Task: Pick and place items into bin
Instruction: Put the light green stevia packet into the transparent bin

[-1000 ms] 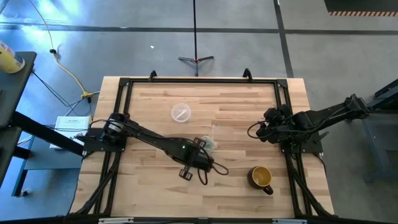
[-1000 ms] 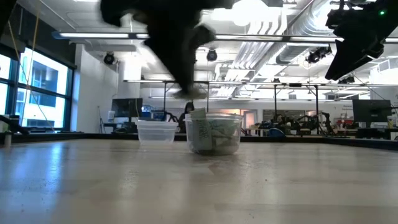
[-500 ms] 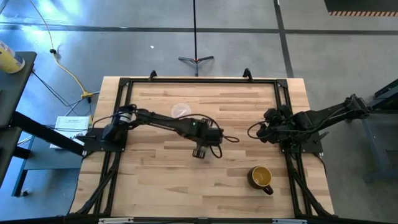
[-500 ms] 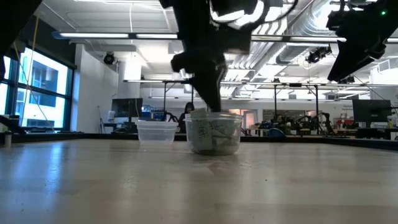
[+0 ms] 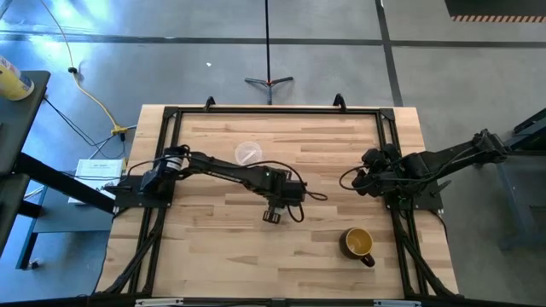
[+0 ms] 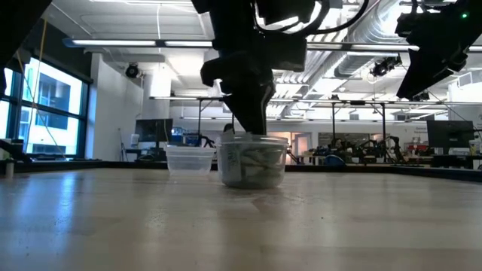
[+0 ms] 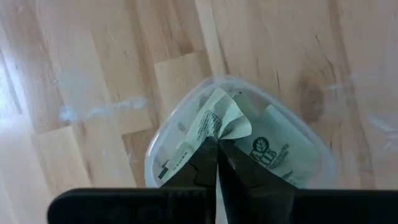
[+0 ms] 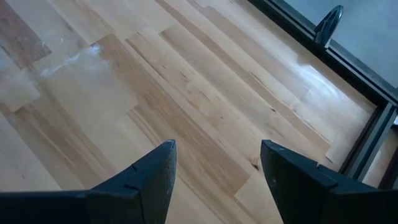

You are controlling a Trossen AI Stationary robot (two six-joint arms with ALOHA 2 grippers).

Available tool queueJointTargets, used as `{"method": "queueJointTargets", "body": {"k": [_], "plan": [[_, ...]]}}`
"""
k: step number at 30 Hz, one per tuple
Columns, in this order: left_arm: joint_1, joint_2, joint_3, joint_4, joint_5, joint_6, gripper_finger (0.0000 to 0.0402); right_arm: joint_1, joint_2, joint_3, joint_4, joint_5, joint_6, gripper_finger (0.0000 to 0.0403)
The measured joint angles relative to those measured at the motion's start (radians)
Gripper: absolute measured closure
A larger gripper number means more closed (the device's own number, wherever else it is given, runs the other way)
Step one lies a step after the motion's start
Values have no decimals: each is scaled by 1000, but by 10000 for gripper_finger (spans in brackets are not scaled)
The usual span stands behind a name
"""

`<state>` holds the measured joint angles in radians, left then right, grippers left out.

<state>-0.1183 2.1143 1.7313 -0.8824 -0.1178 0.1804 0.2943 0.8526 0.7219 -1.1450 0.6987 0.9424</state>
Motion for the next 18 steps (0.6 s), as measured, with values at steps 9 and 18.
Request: {"method": "queueJointTargets", "body": {"k": [9, 18], "plan": [[0, 0, 0, 17, 57, -11, 360, 0, 0, 0, 0, 1, 0, 178], [-9, 0, 0, -36, 26, -62, 276, 0, 0, 0, 1, 2, 2, 178]]}}
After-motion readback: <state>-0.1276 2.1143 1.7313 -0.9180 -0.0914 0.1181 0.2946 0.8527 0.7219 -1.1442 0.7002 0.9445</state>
